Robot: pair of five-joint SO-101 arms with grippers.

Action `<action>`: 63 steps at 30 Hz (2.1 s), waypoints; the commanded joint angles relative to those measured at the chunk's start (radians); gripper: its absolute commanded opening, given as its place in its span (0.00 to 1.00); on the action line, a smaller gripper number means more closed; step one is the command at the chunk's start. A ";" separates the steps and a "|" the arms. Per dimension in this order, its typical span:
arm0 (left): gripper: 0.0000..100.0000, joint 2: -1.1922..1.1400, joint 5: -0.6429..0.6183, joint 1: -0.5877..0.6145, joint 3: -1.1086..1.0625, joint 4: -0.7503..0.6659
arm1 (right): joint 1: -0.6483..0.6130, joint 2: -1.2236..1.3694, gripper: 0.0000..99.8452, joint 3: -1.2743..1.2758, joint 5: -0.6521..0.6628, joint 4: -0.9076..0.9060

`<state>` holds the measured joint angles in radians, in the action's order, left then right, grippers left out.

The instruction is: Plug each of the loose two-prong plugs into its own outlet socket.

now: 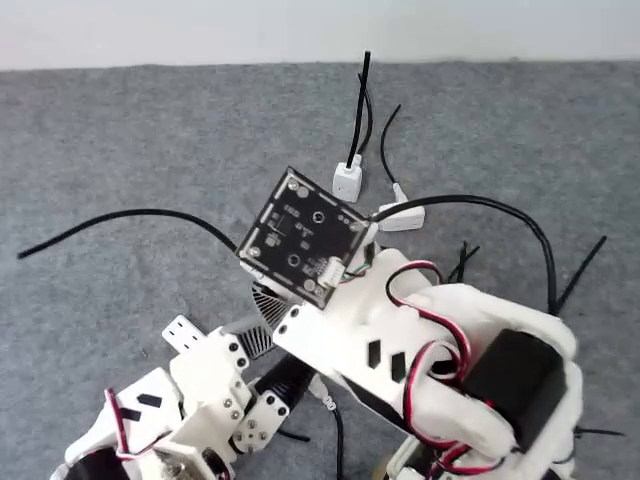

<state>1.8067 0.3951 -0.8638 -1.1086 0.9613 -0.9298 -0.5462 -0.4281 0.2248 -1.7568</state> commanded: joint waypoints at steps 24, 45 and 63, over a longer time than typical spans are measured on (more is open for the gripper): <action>0.01 0.017 0.009 0.161 -0.005 -0.026 | -0.010 -0.024 0.01 -0.055 -0.015 -0.041; 0.01 0.018 -0.046 0.295 -0.001 -0.026 | -0.007 -0.024 0.01 -0.052 -0.015 -0.042; 0.01 0.017 -0.041 0.295 -0.093 -0.084 | 0.120 -0.010 0.01 0.023 -0.012 0.013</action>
<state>1.8067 0.3583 -0.5800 -1.1653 0.9383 -0.8362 -0.5539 -0.4020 0.2217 -1.7538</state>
